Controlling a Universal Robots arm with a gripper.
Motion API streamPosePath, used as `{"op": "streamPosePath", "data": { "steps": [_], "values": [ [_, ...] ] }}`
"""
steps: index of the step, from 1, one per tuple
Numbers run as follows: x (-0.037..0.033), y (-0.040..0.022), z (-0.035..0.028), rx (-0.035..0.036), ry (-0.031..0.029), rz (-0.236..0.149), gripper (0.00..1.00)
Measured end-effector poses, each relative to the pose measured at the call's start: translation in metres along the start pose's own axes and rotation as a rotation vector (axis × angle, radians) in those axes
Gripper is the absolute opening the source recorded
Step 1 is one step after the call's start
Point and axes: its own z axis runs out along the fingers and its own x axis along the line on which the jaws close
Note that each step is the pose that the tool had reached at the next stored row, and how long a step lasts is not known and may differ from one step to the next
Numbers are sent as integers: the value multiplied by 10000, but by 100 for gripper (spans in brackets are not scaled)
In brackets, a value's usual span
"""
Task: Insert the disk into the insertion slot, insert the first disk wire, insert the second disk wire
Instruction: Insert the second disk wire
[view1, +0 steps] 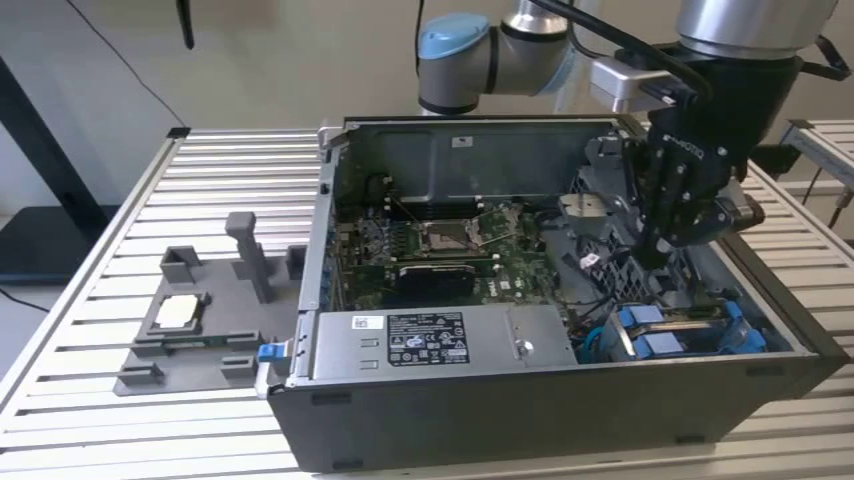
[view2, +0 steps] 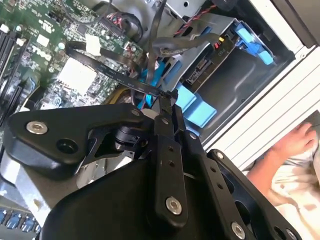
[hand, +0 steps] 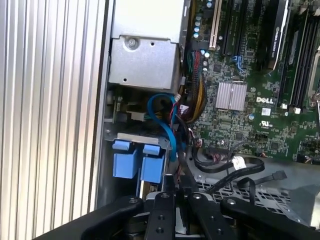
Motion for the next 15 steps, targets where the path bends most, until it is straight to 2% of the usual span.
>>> {"op": "streamPosePath", "data": {
  "steps": [5,12,13,15],
  "values": [
    [103,-38,22,-135,-58,-14,16],
    [216,-86,49,-220,-140,-24,16],
    [227,-97,53,-224,-165,-24,16],
    [243,-118,62,-219,-256,-24,16]
  ]
}}
